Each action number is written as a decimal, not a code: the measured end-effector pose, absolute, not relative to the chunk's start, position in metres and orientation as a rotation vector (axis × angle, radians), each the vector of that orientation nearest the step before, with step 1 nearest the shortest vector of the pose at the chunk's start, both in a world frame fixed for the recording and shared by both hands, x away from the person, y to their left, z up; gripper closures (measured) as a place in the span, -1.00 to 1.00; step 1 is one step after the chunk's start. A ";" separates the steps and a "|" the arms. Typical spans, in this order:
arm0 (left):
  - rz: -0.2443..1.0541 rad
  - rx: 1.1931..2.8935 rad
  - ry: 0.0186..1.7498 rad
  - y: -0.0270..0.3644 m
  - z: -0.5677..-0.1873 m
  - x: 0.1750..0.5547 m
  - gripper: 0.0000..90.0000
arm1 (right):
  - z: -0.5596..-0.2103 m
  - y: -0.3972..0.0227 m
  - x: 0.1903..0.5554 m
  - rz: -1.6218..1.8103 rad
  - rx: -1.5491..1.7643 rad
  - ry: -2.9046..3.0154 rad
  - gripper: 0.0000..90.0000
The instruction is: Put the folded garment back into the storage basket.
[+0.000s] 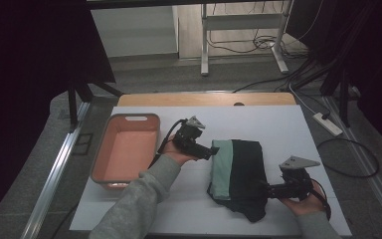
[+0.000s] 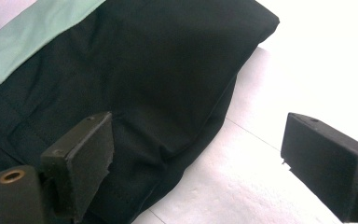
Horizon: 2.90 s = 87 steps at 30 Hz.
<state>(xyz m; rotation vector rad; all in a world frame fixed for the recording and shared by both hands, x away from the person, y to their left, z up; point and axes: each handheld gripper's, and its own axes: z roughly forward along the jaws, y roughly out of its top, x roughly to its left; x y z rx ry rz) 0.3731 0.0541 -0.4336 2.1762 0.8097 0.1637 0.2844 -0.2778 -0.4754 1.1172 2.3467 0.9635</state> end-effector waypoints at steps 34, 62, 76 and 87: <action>0.121 2.203 0.862 0.033 -0.459 0.411 -0.78 | -0.476 -0.282 0.285 0.970 1.129 2.342 -0.78; 0.076 2.215 0.913 0.027 -0.476 0.441 -0.79 | -0.477 -0.283 0.286 0.977 1.141 2.338 -0.78; 0.026 2.254 0.868 0.021 -0.487 0.444 -0.82 | -0.478 -0.284 0.287 0.965 1.155 2.334 -0.78; -0.029 2.289 0.848 0.011 -0.498 0.446 -0.83 | -0.479 -0.284 0.287 0.962 1.158 2.335 -0.78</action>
